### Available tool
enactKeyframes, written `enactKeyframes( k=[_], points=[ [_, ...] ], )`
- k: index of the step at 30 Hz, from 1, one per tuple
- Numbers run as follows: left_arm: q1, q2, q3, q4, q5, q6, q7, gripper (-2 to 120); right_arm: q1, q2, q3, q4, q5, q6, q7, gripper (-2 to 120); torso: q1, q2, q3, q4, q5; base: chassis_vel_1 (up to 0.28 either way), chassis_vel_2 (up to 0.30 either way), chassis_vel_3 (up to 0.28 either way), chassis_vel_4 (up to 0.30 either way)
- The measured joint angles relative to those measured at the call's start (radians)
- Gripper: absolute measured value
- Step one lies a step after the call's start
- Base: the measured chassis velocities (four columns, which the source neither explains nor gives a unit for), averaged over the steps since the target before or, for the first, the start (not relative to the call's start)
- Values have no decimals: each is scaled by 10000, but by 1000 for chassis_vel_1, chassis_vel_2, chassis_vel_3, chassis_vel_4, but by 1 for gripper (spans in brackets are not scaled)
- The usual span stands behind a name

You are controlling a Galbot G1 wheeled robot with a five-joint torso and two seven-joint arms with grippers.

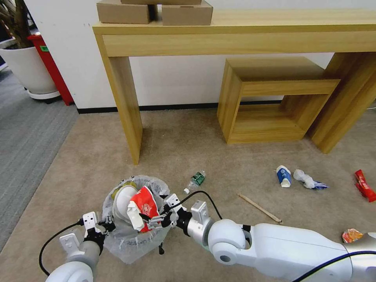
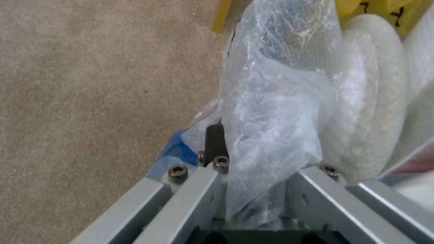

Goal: Pick up the trash bin and place the garbage on the floor into it.

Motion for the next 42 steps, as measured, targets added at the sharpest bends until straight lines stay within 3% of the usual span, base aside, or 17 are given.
enactKeyframes(
  k=[9,20,24,27,28,31,32,35,40,42],
  points=[
    [-37,8,21,83,0,-8,0,1,-15,53,-25,24,155,-274,402,100,0,0,0,0,0,0,0,0,0],
    [-218,150,39,199,-58,-10,-35,1,-539,-352,1091,395,63,1288,-1366,100,0,0,0,0,0,0,0,0,0],
    [-212,177,38,238,-59,-9,-37,1,-1041,-554,2114,402,13,1895,-1666,100,0,0,0,0,0,0,0,0,0],
    [-224,205,-5,212,-84,-9,-34,1,-1628,-741,3638,299,-230,2356,-1751,100,0,0,0,0,1,0,0,0,0],
    [-224,205,-5,212,-84,-9,-34,1,-1628,-741,3638,299,-230,2356,-1751,100,0,0,0,0,1,0,0,0,0],
    [-221,238,-15,96,-112,-9,-30,1,-2045,-771,5534,288,-313,2600,-1754,100,0,0,0,0,2,0,0,0,0],
    [-221,238,-15,96,-112,-9,-30,1,-2045,-771,5534,288,-313,2600,-1754,100,0,0,0,0,2,0,0,0,0],
    [-164,236,-82,-59,-128,-6,-29,1,-2423,-773,7398,313,-301,2529,-1713,100,0,0,0,2,4,0,0,0,0],
    [-116,246,-168,-191,-131,-5,-28,1,-2802,-938,8751,333,-336,2247,-1635,100,0,0,0,1,0,0,0,0,0],
    [-87,245,-218,-304,-150,-5,-24,1,-3273,-1044,9839,343,-450,2067,-1545,100,0,-1,0,1,2,0,0,0,0]
  ],
)
